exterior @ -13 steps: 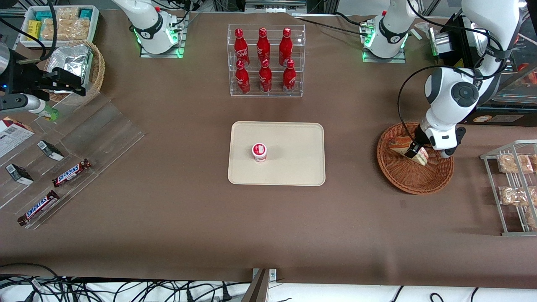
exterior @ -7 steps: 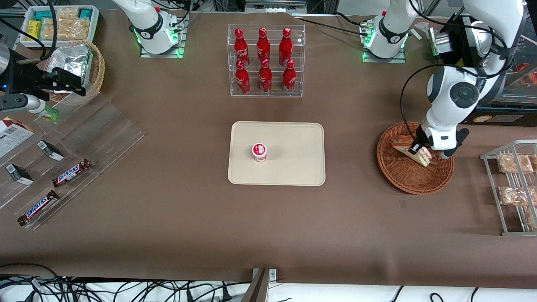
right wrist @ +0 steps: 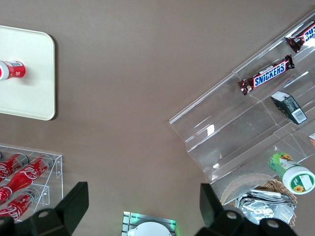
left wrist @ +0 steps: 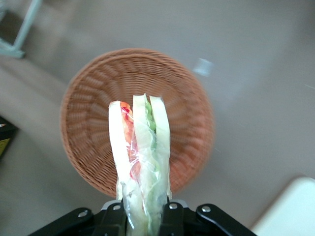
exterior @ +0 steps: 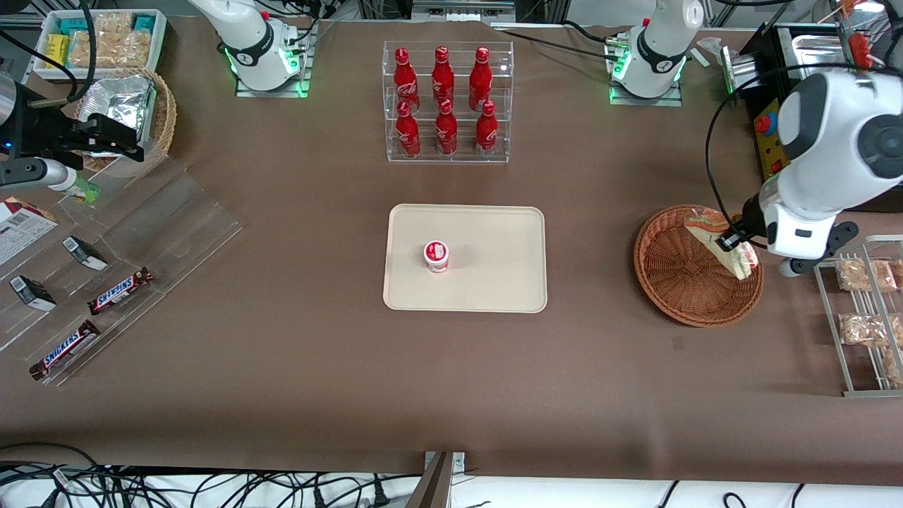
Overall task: Place sandwich from basket to tray
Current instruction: 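Lift the sandwich and carry it with the left gripper to the tray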
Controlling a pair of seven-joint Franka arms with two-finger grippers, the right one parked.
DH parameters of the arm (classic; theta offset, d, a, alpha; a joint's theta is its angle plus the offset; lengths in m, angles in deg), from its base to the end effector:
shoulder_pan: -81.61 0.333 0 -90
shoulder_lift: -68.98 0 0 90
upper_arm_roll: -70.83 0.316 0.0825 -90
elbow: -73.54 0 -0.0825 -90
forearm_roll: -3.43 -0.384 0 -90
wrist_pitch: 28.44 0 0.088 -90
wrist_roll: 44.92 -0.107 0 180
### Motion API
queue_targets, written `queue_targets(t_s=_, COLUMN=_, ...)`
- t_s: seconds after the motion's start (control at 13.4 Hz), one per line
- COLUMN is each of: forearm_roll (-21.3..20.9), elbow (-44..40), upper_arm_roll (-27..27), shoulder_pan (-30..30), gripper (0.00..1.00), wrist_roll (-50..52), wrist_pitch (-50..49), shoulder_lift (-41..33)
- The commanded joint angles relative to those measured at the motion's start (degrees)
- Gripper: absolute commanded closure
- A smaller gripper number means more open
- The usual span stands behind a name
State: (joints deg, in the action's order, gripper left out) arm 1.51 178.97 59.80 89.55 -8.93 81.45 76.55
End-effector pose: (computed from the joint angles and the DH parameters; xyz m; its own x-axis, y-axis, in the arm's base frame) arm 0.5904 -0.0255 0.4510 0.8447 0.5339 -0.0385 0.5328 -0.8455 -0.0350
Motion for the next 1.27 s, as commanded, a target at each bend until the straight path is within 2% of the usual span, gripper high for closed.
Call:
queue_targets(t_s=0.0, forearm_roll=3.2, elbow=-8.9, upper_arm_roll=-1.7, shoulder_pan=-3.4, gripper=1.00, wrist_roll=-5.2, wrist_pitch=-5.7, shoulder_lift=2.9)
queue_targets(t_s=0.15, forearm_roll=3.1, elbow=-9.9, upper_arm_roll=-3.7, shoulder_pan=-7.3, gripper=1.00, wrist_roll=-5.5, wrist_pitch=-6.4, shoulder_lift=3.7)
queue_targets(t_s=0.45, forearm_roll=2.5, elbow=-10.1, upper_arm_roll=-4.4, shoulder_pan=-17.2, gripper=1.00, wrist_roll=-7.2, wrist_pitch=-4.8, shoulder_lift=6.0)
queue_targets(t_s=0.67, forearm_roll=2.4, elbow=-11.6, upper_arm_roll=-4.3, shoulder_pan=-23.5, gripper=1.00, wrist_roll=-12.1, wrist_pitch=0.1, shoulder_lift=11.5)
queue_targets(t_s=0.9, forearm_roll=2.2, elbow=-11.4, upper_arm_roll=-4.2, shoulder_pan=-27.0, gripper=1.00, wrist_roll=-12.0, wrist_pitch=5.9, shoulder_lift=16.9)
queue_targets(t_s=1.2, forearm_roll=2.2, elbow=-11.1, upper_arm_roll=-4.2, shoulder_pan=-27.9, gripper=1.00, wrist_roll=-11.6, wrist_pitch=8.6, shoulder_lift=21.8)
